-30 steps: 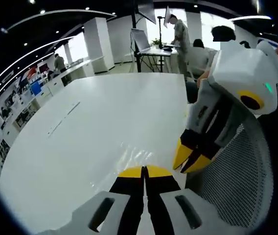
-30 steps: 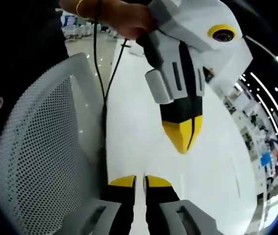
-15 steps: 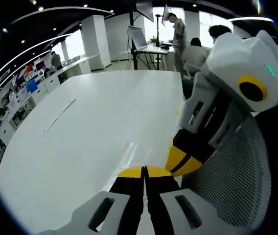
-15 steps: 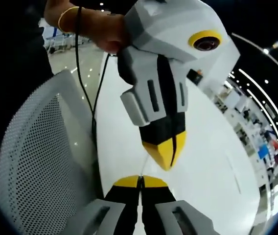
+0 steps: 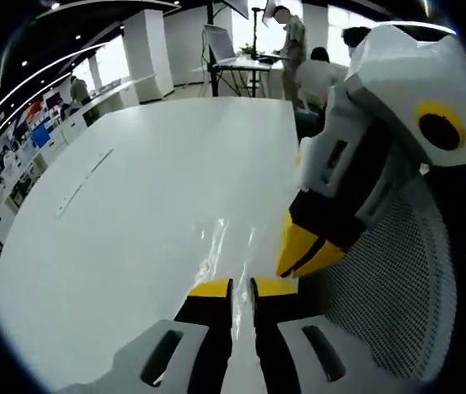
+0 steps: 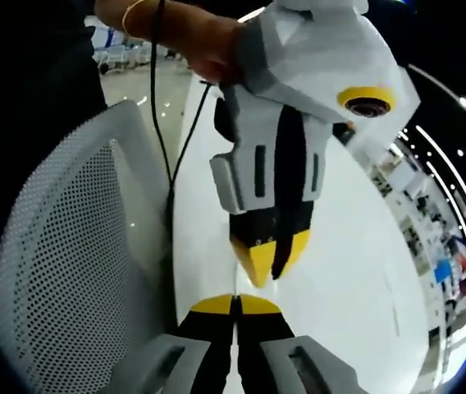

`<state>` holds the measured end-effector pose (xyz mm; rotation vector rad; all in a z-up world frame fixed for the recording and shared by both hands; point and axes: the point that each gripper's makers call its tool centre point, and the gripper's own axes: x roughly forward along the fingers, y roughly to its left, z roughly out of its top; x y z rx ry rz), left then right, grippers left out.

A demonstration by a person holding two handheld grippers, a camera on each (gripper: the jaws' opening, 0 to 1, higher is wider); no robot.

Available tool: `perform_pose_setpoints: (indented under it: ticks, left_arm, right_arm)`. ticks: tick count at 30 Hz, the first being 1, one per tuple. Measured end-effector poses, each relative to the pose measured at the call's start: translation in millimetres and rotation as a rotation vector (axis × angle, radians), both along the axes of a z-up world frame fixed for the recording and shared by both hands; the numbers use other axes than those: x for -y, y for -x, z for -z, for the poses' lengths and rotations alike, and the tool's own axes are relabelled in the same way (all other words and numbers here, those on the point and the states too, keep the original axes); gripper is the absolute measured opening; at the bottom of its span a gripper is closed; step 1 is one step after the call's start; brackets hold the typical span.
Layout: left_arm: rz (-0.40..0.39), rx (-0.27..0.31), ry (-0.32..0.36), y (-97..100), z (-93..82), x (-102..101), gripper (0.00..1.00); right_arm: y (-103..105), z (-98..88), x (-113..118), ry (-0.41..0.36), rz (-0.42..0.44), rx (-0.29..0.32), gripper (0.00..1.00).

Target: Open the resealable bag by pulling the two sides of the seal apart until the entire bag opening is separated and visibly accessible.

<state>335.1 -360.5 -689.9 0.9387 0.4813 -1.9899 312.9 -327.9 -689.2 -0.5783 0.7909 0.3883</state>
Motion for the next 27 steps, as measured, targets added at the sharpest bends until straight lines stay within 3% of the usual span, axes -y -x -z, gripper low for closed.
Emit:
perform_pose_setpoints:
  ticks: [3,8,27]
  left_arm:
    - [0.008,-0.011,-0.015,2.6,1.2,-2.0,0.0]
    - [-0.008,-0.021,-0.019,3.6,-0.3,-1.1,0.0]
    - [-0.054,0.028,0.112,-20.6,-27.7,26.4,0.0]
  right_arm:
    - [0.0,0.4,1.7,0.013,0.002,0.004,0.0]
    - [0.7,1.0,1.6,0.004,0.007,0.002,0.0]
    - [2.9,4.0,-10.4,-0.048,-0.004,-0.011,0.0]
